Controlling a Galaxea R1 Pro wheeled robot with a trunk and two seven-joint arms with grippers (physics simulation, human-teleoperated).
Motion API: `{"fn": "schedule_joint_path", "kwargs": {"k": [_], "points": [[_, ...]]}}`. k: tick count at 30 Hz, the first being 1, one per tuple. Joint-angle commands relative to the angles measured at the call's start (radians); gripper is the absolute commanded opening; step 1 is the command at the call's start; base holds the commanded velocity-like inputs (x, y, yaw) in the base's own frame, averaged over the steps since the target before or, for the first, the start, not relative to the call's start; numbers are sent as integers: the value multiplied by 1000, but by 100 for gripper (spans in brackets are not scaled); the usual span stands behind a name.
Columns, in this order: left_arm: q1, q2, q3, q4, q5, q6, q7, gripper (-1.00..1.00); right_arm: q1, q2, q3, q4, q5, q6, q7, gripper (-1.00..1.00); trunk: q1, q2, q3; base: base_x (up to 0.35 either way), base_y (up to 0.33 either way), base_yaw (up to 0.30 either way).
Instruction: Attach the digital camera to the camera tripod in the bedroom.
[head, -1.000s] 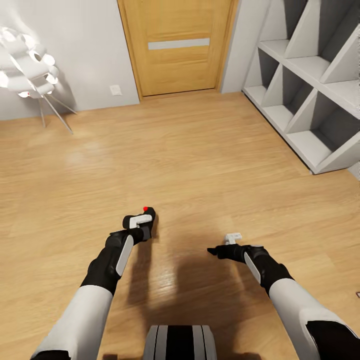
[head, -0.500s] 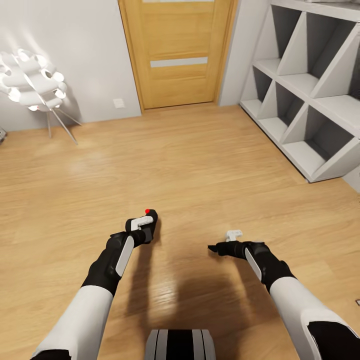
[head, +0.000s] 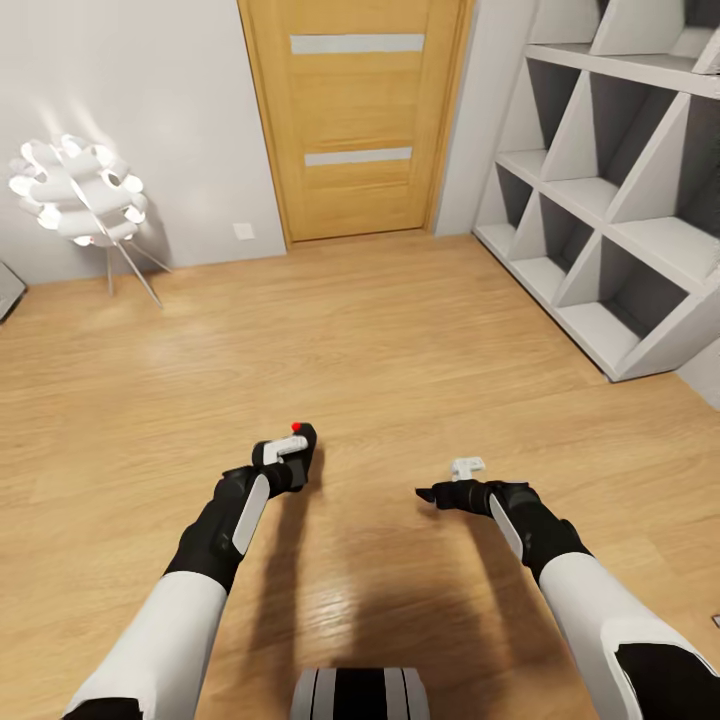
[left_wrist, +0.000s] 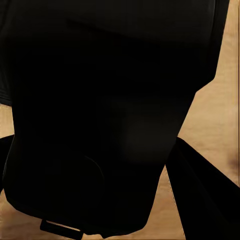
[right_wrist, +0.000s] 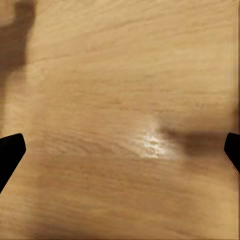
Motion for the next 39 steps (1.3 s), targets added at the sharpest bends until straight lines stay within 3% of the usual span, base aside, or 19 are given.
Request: {"fn": "schedule_joint_path", "kwargs": {"k": [1, 28, 39], "points": [[0, -1, 2, -1, 9, 5, 6, -100, 0, 0, 1, -2, 4, 5, 4, 100, -1, 0, 3, 0, 0, 0], [0, -1, 2, 5, 9, 5, 8, -100, 0, 0, 1, -1, 4, 4, 4, 100, -13, 6, 108, 0, 0, 0], [0, 1, 1, 23, 10, 3, 117, -100, 0, 1, 1, 1, 4, 2, 4, 100, -18, 9, 150, 0, 0, 0]]}}
